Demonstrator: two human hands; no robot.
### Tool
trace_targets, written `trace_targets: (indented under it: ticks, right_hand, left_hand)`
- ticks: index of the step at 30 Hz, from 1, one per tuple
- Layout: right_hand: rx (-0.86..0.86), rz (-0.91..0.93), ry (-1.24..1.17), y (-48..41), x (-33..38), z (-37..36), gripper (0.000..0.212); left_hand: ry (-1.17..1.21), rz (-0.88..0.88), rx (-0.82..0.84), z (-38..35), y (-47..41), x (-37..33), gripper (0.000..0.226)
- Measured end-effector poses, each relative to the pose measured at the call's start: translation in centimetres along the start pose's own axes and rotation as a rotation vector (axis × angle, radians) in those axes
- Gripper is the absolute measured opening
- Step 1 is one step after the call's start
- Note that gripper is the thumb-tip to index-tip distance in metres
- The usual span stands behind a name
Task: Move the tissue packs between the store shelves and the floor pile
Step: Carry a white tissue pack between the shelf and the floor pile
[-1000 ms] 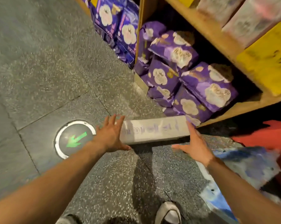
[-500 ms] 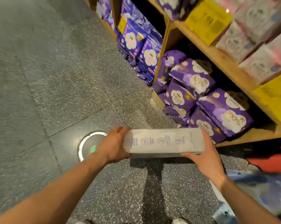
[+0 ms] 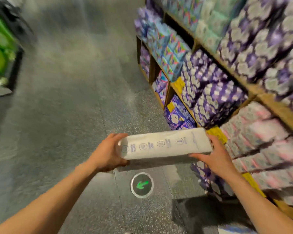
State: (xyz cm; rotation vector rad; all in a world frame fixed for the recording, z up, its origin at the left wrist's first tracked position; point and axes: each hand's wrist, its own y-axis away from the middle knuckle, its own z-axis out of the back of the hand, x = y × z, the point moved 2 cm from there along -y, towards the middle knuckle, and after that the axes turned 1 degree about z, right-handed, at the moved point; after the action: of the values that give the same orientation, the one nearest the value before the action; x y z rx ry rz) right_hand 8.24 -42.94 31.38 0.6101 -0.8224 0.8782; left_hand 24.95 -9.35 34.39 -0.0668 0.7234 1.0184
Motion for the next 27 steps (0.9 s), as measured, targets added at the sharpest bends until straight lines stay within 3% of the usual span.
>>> trace_targets:
  ticks: [5, 9, 12, 14, 16, 18, 21, 23, 25, 27]
  right_hand:
    - [0.122, 0.075, -0.064, 0.0, 18.0, 3.6, 0.108]
    - [0.234, 0.25, -0.206, 2.3, 31.9, 4.8, 0.117]
    - [0.338, 0.347, -0.349, 3.8, 38.8, 4.4, 0.087]
    - [0.321, 0.302, -0.503, 3.2, 41.1, 3.7, 0.081]
    - [0.326, 0.27, -0.654, 2.2, 43.4, 2.9, 0.051]
    - [0.369, 0.247, -0.748, 0.7, 46.1, 1.7, 0.026]
    - [0.483, 0.159, -0.86, -2.8, 50.7, -0.7, 0.07]
    - [0.41, 0.193, -0.847, -5.5, 54.4, -2.3, 0.09]
    - [0.408, 0.199, -0.816, -7.7, 58.3, -3.7, 0.082]
    - [0.552, 0.191, -0.731, -8.9, 62.2, -4.9, 0.064]
  left_hand:
    - [-0.019, -0.057, -0.093, 19.3, 5.8, -4.3, 0.091]
    - [-0.014, -0.051, -0.159, 32.1, 11.5, -5.6, 0.099]
    - [0.013, -0.085, -0.2, 39.0, 15.0, -6.1, 0.096]
    - [0.038, -0.09, -0.22, 42.9, 16.6, -6.3, 0.084]
    - [0.074, -0.106, -0.283, 46.4, 17.8, -6.4, 0.076]
    - [0.144, -0.135, -0.412, 49.4, 18.6, -6.2, 0.079]
    - [0.233, -0.167, -0.646, 52.6, 19.1, -5.1, 0.092]
    - [0.267, -0.168, -0.822, 54.1, 18.9, -3.7, 0.094]
    - [0.301, -0.138, -1.001, 55.3, 18.6, -2.2, 0.094]
    - [0.417, -0.09, -1.11, 56.3, 18.2, -1.0, 0.097]
